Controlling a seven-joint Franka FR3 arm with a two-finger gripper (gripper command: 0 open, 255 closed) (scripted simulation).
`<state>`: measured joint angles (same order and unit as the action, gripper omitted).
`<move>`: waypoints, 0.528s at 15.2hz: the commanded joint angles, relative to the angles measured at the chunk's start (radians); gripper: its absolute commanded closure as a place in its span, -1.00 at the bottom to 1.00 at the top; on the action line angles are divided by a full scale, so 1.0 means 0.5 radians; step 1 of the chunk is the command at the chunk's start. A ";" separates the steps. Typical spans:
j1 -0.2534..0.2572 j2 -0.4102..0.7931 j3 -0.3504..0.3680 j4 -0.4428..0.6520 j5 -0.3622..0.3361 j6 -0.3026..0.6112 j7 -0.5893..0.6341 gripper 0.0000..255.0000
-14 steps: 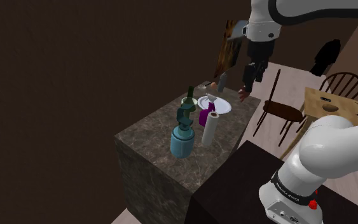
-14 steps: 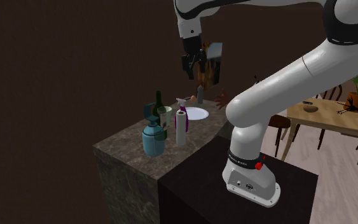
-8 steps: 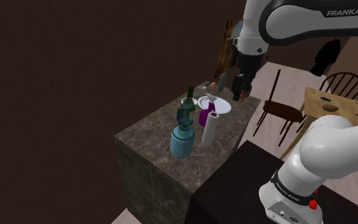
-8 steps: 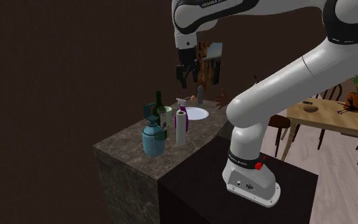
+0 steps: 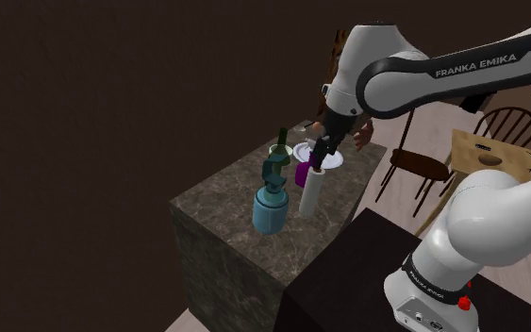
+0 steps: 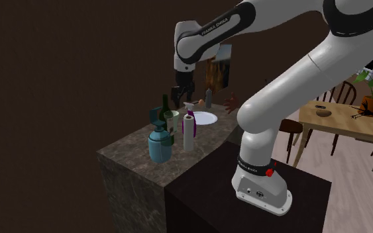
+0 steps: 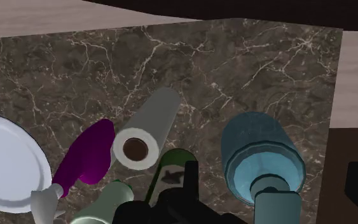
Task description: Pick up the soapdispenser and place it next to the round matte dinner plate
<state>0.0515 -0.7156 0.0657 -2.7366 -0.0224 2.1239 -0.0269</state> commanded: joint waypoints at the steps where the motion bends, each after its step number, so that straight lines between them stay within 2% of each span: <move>1: 0.026 0.090 -0.002 -0.062 0.029 0.248 -0.009 -1.00; 8: 0.144 0.615 0.006 -0.105 0.147 1.103 -0.055 -1.00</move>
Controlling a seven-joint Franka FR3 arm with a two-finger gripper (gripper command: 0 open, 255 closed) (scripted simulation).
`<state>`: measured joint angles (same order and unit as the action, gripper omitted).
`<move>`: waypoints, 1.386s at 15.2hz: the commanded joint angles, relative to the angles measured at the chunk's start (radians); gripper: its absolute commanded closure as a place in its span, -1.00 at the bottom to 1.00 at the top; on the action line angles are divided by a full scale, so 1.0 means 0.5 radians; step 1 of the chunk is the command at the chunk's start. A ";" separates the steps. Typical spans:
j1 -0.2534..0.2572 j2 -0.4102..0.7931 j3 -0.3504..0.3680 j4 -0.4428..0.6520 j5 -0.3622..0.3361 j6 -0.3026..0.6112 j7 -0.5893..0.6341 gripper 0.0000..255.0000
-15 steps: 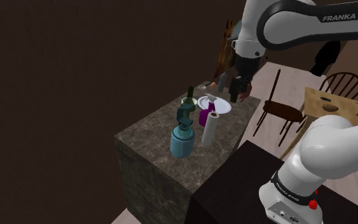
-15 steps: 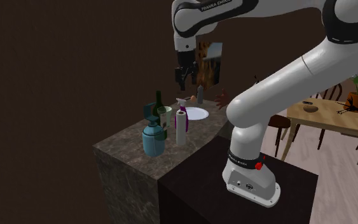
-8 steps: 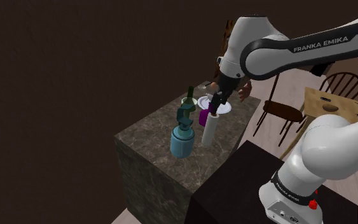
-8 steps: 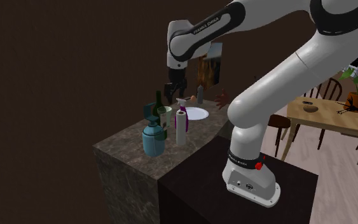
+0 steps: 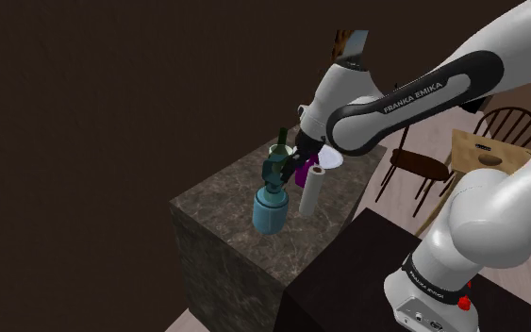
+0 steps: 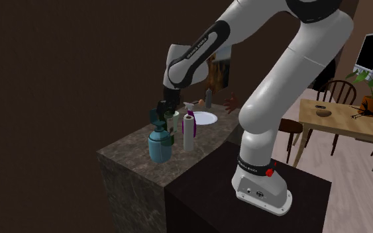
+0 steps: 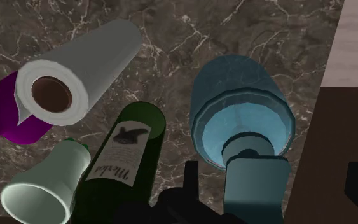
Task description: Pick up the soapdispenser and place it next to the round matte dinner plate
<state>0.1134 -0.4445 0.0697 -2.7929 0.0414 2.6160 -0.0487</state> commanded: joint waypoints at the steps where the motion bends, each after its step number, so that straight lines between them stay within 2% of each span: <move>1: 0.026 0.096 -0.002 0.010 0.025 0.150 -0.015 -1.00; 8: 0.016 0.373 0.010 0.016 0.016 0.422 -0.008 -1.00; 16: 0.016 0.373 0.010 0.016 0.016 0.422 -0.008 -1.00; 17: 0.016 0.373 0.010 0.016 0.016 0.422 -0.008 1.00; 21: 0.016 0.373 0.010 0.016 0.016 0.421 -0.008 1.00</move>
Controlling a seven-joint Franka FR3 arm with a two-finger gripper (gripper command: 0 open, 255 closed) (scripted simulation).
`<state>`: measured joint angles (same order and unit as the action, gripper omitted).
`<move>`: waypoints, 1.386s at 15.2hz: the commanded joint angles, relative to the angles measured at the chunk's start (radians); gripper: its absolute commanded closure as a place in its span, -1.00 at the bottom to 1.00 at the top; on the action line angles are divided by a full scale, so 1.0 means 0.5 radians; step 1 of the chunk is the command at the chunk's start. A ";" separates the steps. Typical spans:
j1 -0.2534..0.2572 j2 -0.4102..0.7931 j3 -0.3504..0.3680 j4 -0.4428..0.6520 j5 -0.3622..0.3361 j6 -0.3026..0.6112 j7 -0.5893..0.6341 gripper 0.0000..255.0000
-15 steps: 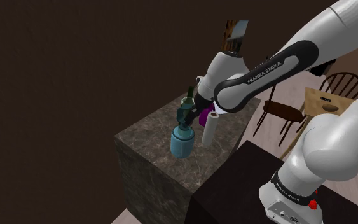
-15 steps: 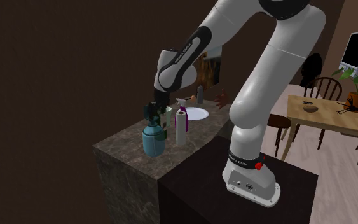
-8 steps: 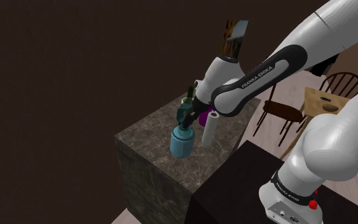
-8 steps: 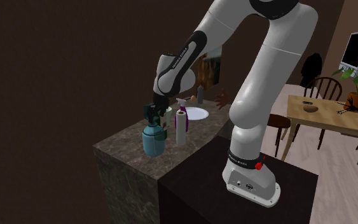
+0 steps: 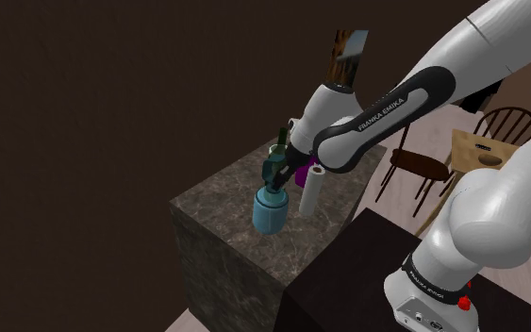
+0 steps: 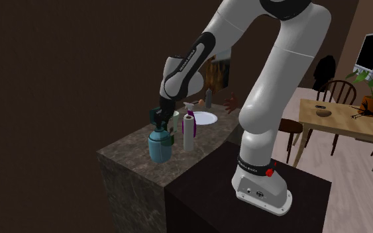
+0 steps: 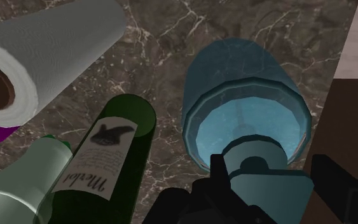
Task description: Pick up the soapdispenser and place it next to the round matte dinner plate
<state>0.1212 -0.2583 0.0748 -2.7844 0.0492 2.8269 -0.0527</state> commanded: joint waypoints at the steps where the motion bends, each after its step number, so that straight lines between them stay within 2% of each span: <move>1: 0.000 0.001 0.000 -0.001 0.000 0.000 0.000 1.00; 5: 0.000 0.001 0.000 -0.001 0.000 0.000 0.000 1.00; 21: 0.004 -0.386 -0.016 0.176 0.001 -0.564 -0.002 1.00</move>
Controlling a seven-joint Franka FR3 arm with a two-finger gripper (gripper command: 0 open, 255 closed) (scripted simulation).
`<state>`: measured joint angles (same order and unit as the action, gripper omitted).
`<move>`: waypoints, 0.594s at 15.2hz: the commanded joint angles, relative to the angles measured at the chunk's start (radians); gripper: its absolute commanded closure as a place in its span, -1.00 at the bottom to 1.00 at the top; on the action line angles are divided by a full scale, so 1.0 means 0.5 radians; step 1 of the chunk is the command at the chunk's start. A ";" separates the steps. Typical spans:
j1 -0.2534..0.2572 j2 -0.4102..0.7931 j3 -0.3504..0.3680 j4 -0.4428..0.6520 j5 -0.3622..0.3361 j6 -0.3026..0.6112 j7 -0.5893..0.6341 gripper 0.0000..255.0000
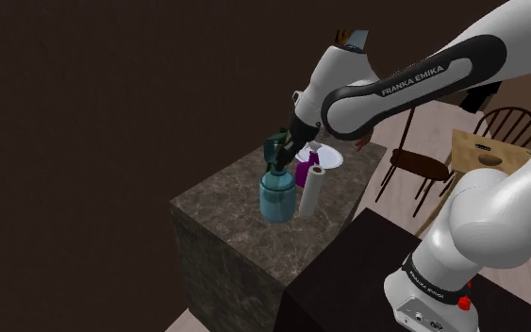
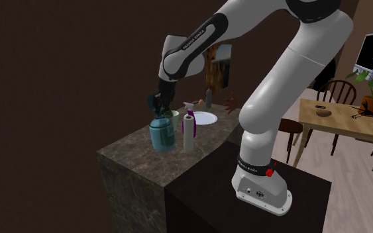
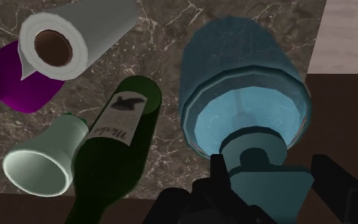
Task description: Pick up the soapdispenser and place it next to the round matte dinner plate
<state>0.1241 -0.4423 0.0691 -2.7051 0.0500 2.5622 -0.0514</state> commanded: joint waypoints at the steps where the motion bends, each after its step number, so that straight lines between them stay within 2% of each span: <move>1: -0.002 -0.036 -0.006 0.033 -0.001 -0.068 -0.005 1.00; 9: -0.003 -0.154 -0.013 0.171 -0.006 -0.324 -0.003 1.00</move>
<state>0.1239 -0.5188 0.0657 -2.6322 0.0479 2.4129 -0.0499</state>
